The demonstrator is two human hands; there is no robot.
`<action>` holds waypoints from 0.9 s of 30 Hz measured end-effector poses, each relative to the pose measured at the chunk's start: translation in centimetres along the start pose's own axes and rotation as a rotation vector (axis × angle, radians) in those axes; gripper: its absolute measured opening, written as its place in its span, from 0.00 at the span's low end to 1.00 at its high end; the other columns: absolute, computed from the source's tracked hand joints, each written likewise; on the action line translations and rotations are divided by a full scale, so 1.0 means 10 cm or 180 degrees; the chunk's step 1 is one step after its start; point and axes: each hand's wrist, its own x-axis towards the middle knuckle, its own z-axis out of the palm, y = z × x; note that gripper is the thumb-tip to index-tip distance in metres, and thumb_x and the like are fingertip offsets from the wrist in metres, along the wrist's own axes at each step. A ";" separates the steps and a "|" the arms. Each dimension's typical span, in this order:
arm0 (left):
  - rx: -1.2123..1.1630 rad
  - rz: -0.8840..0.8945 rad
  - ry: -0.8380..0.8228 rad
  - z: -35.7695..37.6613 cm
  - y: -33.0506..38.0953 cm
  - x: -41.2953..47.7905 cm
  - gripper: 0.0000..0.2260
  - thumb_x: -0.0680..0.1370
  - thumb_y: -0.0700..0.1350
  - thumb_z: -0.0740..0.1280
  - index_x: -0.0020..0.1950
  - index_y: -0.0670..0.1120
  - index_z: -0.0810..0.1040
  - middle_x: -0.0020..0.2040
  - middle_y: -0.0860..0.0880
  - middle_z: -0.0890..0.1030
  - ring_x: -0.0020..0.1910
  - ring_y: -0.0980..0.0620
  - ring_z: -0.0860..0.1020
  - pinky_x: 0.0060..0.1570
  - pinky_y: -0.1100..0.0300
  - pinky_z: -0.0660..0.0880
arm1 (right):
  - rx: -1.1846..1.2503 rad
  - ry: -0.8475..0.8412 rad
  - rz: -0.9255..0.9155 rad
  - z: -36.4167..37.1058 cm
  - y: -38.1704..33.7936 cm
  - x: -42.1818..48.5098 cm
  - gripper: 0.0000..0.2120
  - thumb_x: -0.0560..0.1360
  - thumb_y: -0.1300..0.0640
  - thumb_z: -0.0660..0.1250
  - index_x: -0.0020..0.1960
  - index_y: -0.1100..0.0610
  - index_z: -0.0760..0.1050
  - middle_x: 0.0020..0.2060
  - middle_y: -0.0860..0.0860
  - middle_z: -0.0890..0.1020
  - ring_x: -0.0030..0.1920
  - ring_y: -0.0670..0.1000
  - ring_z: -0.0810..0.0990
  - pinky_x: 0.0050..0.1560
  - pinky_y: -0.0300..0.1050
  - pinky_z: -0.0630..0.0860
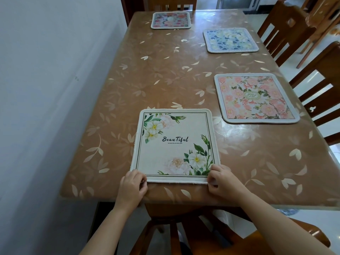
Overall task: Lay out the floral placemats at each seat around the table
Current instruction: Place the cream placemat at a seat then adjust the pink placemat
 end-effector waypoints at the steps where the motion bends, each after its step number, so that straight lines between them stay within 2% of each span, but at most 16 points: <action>1: 0.0004 0.0003 0.0009 -0.01 0.00 0.01 0.09 0.65 0.31 0.72 0.37 0.43 0.74 0.36 0.47 0.76 0.37 0.46 0.74 0.40 0.52 0.69 | 0.0007 0.0024 0.0001 0.00 0.00 0.00 0.07 0.59 0.67 0.72 0.31 0.60 0.74 0.32 0.57 0.77 0.35 0.58 0.77 0.39 0.42 0.71; 12: 0.0089 0.0018 -0.0067 0.00 -0.02 0.02 0.10 0.66 0.32 0.72 0.37 0.43 0.74 0.36 0.48 0.76 0.36 0.47 0.73 0.40 0.55 0.68 | 0.0026 0.0034 -0.0045 0.03 0.03 0.00 0.06 0.61 0.66 0.72 0.33 0.61 0.74 0.34 0.57 0.77 0.36 0.57 0.77 0.37 0.43 0.72; 17: 0.0134 0.0027 -0.0107 -0.01 -0.03 0.04 0.09 0.66 0.32 0.71 0.37 0.43 0.74 0.35 0.47 0.75 0.36 0.46 0.73 0.39 0.53 0.69 | 0.0021 0.0052 -0.0068 0.05 0.03 0.01 0.06 0.61 0.67 0.72 0.33 0.61 0.75 0.34 0.57 0.77 0.36 0.58 0.77 0.36 0.40 0.70; 20: 0.0142 -0.0005 -0.0111 -0.02 -0.06 0.03 0.09 0.66 0.32 0.71 0.36 0.43 0.74 0.35 0.47 0.75 0.36 0.46 0.72 0.39 0.53 0.69 | 0.0025 0.0024 -0.0082 0.07 0.01 0.03 0.05 0.62 0.67 0.71 0.34 0.62 0.75 0.35 0.58 0.77 0.36 0.58 0.77 0.35 0.42 0.72; 27: 0.0149 -0.0013 -0.0087 -0.02 -0.05 0.04 0.09 0.65 0.32 0.72 0.36 0.43 0.74 0.35 0.46 0.76 0.36 0.45 0.74 0.39 0.54 0.68 | 0.0028 0.0058 -0.0075 0.06 0.01 0.03 0.07 0.60 0.67 0.72 0.32 0.61 0.74 0.34 0.57 0.77 0.36 0.58 0.77 0.36 0.39 0.68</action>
